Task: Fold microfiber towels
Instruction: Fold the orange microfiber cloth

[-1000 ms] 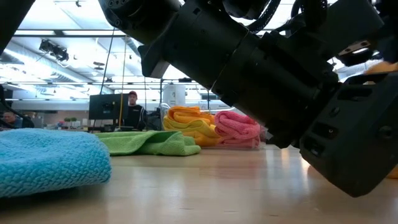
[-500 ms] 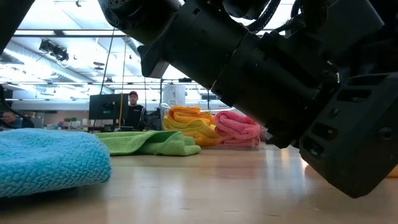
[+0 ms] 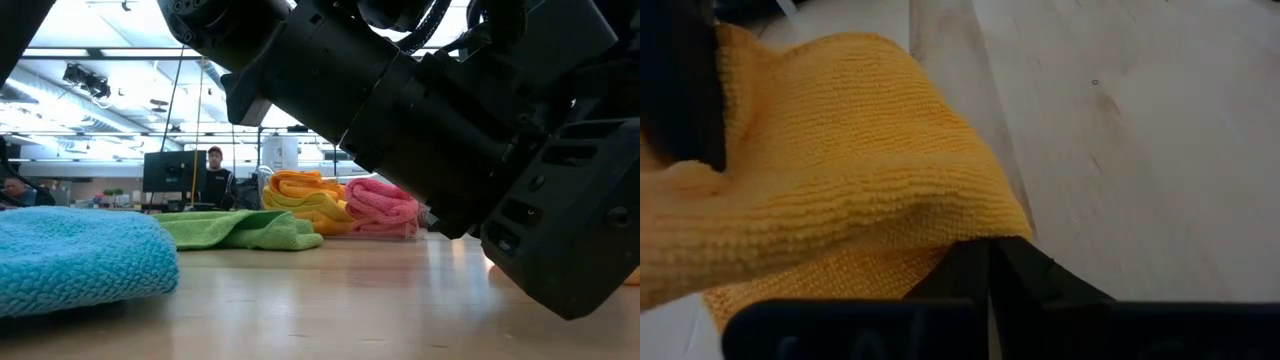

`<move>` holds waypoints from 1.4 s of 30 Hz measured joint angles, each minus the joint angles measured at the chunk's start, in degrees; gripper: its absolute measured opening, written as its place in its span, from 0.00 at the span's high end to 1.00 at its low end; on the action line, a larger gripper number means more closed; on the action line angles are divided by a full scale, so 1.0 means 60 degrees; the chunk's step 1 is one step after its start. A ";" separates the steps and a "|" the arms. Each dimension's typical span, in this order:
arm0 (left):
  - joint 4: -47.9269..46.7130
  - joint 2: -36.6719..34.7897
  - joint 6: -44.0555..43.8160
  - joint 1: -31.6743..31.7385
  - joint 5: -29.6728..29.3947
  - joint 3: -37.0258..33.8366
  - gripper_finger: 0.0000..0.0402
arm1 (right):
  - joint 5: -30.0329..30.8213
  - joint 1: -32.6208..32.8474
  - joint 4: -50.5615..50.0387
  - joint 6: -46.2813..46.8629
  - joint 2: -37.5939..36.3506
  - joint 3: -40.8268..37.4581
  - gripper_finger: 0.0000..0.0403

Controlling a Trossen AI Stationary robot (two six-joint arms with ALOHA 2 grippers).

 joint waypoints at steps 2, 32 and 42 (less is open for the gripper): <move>0.0000 0.0000 0.0000 0.0000 0.0000 0.0000 0.97 | 0.0035 -0.0052 -0.0004 0.0007 0.0000 0.0000 0.80; 0.0034 0.0000 -0.0359 -0.0011 0.0018 -0.0007 0.95 | 0.0159 0.2104 0.1390 0.1050 -0.1159 -0.0434 0.56; 0.0037 -0.0011 -0.0047 -0.0105 0.0009 -0.0007 0.96 | 0.1221 0.2219 0.4116 0.0921 -0.0655 -0.1964 0.56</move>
